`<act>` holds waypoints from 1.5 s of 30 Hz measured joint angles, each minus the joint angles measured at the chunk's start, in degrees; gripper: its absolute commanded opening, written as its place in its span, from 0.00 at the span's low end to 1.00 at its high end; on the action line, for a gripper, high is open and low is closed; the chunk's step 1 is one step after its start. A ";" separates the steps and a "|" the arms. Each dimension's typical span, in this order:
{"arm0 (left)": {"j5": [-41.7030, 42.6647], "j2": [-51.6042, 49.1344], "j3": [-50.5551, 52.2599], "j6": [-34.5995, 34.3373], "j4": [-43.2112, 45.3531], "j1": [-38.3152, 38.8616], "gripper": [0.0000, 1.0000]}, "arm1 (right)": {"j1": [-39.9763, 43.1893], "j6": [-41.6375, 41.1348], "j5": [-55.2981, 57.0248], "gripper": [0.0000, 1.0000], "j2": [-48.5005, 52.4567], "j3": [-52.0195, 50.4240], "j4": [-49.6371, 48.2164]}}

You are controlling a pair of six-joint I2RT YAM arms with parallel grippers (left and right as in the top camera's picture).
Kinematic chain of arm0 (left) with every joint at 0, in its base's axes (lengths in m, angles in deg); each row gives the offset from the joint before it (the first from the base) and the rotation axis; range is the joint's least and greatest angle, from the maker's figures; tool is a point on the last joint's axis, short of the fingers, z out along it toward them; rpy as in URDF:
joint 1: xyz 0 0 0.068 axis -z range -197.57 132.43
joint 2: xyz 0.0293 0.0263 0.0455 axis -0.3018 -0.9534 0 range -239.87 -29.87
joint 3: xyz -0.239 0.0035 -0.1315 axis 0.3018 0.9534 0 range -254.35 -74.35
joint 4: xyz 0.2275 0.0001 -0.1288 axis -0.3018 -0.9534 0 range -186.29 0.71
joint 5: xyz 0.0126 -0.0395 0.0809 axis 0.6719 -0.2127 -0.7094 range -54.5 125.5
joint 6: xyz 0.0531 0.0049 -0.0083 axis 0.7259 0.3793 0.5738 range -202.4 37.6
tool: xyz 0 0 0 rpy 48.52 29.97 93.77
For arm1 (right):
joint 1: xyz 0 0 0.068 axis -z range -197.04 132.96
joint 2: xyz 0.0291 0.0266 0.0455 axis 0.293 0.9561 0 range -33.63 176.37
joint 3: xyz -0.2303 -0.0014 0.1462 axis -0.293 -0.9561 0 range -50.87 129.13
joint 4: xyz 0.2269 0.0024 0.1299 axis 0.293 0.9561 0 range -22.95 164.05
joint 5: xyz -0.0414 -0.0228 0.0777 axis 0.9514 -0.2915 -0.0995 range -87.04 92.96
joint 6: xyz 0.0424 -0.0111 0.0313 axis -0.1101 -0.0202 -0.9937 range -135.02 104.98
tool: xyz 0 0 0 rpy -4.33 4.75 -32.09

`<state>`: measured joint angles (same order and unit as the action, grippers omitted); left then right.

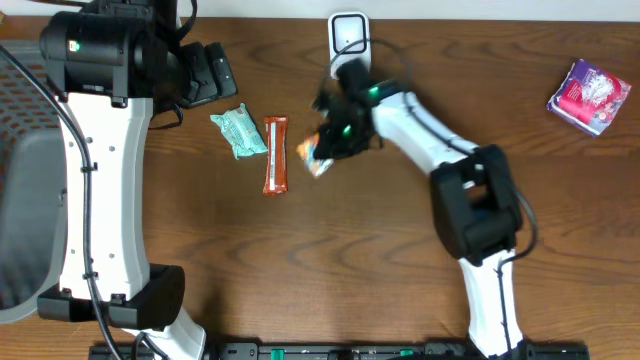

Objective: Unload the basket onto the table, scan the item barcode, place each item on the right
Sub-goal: 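Lift the orange pack and hold it before the scanner window, then carry the orange pack to the right corner beside the pink bag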

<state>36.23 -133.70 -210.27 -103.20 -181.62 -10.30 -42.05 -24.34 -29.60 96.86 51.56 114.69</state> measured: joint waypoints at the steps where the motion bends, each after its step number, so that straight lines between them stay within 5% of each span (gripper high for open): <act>1: 0.02 0.00 0.02 0.02 0.00 0.00 0.98 | 1.68 -2.16 -1.46 0.01 -1.03 0.20 -0.92; 11: 0.00 0.00 0.00 0.02 0.00 0.00 0.98 | 13.07 -11.91 -12.02 0.01 -5.60 2.08 -3.26; 19: 0.00 0.00 0.00 0.02 0.00 0.00 0.98 | 8.24 -12.11 14.51 0.01 -5.66 2.08 -6.16; 28: 0.00 0.00 0.02 0.02 0.00 0.00 0.98 | -2.60 2.84 53.83 0.01 -5.66 2.05 -28.94; 35: 0.00 0.00 0.02 0.02 0.00 0.00 0.98 | -2.82 9.84 60.28 0.01 -4.35 2.10 -38.88; 45: 0.00 0.00 0.02 0.02 0.00 0.00 0.98 | -2.10 7.39 56.11 0.01 0.37 2.08 -46.25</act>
<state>36.23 -133.70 -210.25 -103.17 -181.62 -10.30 -44.15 -16.95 26.51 97.24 53.64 68.44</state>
